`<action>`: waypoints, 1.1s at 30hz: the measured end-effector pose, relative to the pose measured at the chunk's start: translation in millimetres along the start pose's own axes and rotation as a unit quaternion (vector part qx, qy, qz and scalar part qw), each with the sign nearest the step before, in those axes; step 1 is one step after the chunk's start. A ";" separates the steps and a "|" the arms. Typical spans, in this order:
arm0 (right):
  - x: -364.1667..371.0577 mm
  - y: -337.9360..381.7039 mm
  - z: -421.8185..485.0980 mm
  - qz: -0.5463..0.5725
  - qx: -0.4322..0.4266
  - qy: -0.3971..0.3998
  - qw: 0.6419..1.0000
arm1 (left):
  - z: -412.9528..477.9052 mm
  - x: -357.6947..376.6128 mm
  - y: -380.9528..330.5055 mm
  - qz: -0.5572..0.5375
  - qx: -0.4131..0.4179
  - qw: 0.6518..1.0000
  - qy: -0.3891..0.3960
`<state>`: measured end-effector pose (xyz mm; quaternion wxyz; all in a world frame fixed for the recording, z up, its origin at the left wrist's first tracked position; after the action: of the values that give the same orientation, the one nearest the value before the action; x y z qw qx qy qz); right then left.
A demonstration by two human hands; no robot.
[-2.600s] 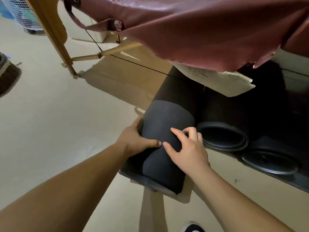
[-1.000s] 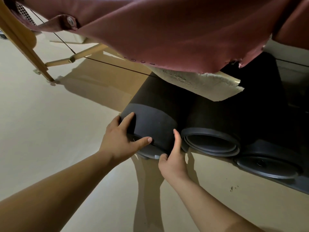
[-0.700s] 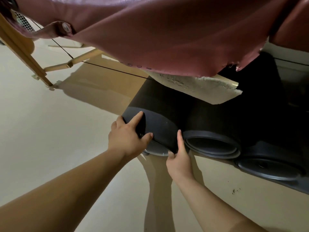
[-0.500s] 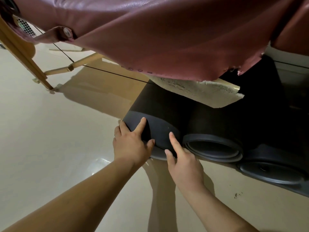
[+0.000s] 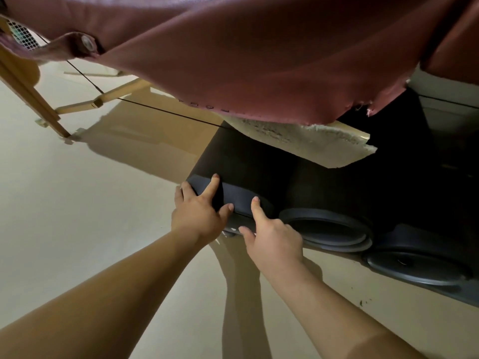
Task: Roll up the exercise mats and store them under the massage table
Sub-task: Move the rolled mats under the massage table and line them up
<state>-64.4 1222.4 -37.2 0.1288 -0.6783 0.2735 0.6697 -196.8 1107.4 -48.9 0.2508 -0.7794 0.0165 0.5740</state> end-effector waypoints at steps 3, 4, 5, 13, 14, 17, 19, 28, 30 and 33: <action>6.1 -4.8 -3.2 0.021 -0.003 -0.014 1.000 | -3.7 -6.1 2.7 -0.041 -0.001 0.999 0.005; 7.0 -7.6 -3.6 0.031 0.000 -0.014 0.999 | -3.0 -8.9 4.2 -0.044 0.001 0.999 0.003; 7.6 -9.3 -4.0 0.040 0.005 -0.009 0.999 | -2.6 -12.1 6.4 -0.048 0.005 0.999 -0.004; 7.8 -7.7 6.0 0.050 0.034 0.008 0.998 | -2.9 -26.5 22.7 -0.100 0.017 0.994 -0.034; 8.1 -6.3 8.3 0.043 0.033 0.014 0.998 | -2.4 -27.4 24.4 -0.101 0.012 0.995 -0.022; 3.2 -3.9 14.4 0.046 0.038 0.025 0.998 | -5.3 -30.3 21.1 -0.091 0.017 0.996 0.001; 1.4 -1.4 19.0 0.045 0.048 0.021 0.998 | -9.2 -34.2 15.2 -0.075 0.032 0.997 0.002; 28.7 -5.7 3.7 0.381 0.184 0.005 0.906 | -7.0 -46.1 22.3 -0.026 0.041 0.997 -0.053; 46.6 -3.3 -4.5 0.469 0.209 0.025 0.858 | -6.5 -45.5 28.1 -0.009 0.086 0.994 -0.066; 61.0 0.3 -6.3 0.553 0.259 0.055 0.790 | -12.8 -41.6 28.8 0.075 0.178 0.974 -0.118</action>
<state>-62.1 1206.6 -96.4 -0.1077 -0.3879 0.7719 0.4921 -208.7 1066.1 -19.3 0.3420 -0.6458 0.1467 0.6666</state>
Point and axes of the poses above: each hand's wrist, its own z-axis towards the middle knuckle, its own x-axis out of the palm, y = z × x, the point moved 2 cm from there along z, towards the middle knuckle, and after that the axes turned 4 degrees about -y, right-handed, at the moved point
